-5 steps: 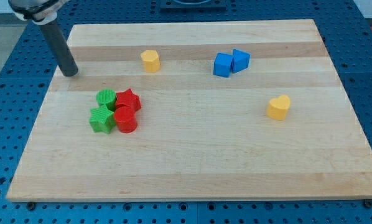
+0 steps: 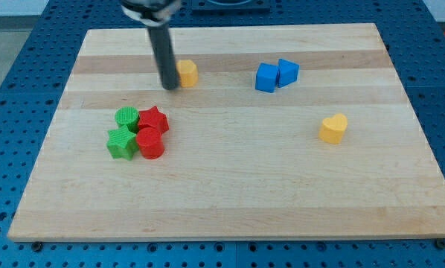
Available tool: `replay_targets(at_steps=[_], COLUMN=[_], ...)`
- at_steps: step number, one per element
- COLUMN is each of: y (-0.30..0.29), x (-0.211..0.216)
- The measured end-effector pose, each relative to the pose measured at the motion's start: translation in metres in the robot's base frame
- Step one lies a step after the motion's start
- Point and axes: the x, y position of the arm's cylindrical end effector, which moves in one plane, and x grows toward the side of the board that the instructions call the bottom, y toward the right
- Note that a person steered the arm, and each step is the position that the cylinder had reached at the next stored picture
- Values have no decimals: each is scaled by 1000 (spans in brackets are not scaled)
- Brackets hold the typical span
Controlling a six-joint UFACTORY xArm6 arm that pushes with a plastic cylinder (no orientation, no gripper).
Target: Slide yellow hexagon closer to blue cube
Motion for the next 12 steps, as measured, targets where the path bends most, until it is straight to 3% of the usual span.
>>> replay_targets(at_steps=[1,2,3,4,5,6,7,10,11,12], y=[1,-46,-76,-69,-17,55,92,-63,-83,-41], x=[19,7,-27,-76,-75,-40,-14,-82,-66,-44])
